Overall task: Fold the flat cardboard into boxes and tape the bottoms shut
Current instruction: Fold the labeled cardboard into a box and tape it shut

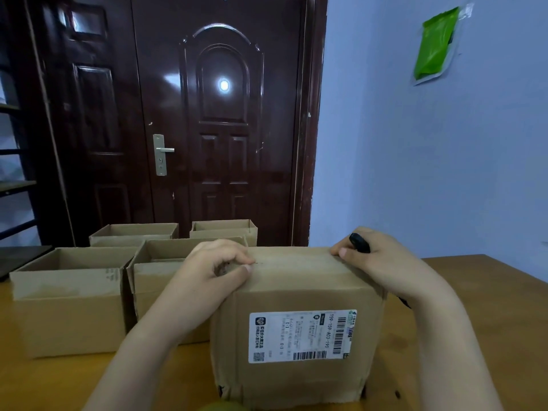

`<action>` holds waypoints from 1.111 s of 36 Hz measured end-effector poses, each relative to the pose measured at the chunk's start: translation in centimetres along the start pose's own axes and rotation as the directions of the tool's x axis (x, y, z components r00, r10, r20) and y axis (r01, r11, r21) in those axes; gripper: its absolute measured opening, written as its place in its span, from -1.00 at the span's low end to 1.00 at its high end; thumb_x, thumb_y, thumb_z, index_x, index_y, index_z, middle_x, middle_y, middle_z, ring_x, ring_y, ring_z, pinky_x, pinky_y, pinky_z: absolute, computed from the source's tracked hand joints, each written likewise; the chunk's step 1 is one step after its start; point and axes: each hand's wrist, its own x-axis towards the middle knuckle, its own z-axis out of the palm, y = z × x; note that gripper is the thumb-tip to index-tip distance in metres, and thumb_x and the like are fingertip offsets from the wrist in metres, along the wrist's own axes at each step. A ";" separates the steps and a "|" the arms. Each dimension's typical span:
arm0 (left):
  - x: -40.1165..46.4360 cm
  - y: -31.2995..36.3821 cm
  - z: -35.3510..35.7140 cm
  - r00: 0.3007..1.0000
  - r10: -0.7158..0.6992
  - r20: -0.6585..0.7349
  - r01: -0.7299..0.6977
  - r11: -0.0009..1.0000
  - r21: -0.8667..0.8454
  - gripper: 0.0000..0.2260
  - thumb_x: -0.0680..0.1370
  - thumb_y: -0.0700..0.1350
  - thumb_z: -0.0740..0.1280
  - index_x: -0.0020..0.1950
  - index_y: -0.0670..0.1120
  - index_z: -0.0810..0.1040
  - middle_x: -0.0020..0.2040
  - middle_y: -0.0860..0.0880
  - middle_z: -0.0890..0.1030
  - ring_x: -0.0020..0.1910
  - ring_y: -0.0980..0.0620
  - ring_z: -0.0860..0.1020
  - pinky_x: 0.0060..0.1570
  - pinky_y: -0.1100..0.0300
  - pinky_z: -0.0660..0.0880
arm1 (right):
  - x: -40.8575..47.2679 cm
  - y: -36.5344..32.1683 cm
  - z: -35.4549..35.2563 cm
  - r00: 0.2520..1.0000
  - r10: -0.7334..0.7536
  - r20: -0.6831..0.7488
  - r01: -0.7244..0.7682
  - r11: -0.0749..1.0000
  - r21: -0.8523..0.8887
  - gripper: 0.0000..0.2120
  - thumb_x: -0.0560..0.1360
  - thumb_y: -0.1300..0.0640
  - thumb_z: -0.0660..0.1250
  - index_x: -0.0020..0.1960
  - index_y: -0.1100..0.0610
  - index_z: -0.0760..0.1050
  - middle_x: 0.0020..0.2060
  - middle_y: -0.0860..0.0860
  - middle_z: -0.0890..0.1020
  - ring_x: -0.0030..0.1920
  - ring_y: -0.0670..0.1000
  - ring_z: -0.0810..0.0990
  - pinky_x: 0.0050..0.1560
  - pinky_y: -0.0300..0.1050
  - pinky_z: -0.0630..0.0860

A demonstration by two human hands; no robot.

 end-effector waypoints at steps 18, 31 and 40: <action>-0.6 0.6 -1.1 0.976 -0.019 0.219 -0.028 0.978 0.208 -0.10 0.12 0.56 0.16 0.38 0.19 0.38 0.40 0.35 0.27 0.39 0.45 0.05 0.45 0.23 0.10 | -0.3 0.5 -0.3 0.985 0.045 0.165 -0.043 0.999 -0.018 -0.73 0.59 0.09 0.25 0.28 -0.02 0.51 0.20 -0.14 0.56 0.17 -0.13 0.49 0.04 -0.32 0.34; -0.6 0.6 -1.0 0.976 -0.017 0.219 -0.022 0.984 0.176 -0.23 0.22 0.45 0.26 0.35 0.14 0.44 0.42 0.27 0.32 0.40 0.39 0.09 0.44 0.21 0.07 | 0.0 0.6 -0.2 0.987 0.066 0.149 -0.061 0.997 -0.042 -0.74 0.58 0.08 0.27 0.24 0.06 0.55 0.18 -0.05 0.60 0.18 -0.03 0.54 0.22 -0.14 0.40; -1.0 0.9 -0.7 0.977 -0.040 0.210 0.000 0.982 0.187 -0.29 0.27 0.37 0.27 0.36 0.10 0.44 0.43 0.23 0.33 0.46 0.28 0.11 0.43 0.15 0.10 | 0.0 1.7 0.3 0.992 0.058 0.115 -0.052 0.997 -0.057 -0.63 0.58 0.00 0.24 0.22 0.27 0.50 0.22 0.21 0.55 0.24 0.22 0.50 0.31 0.21 0.37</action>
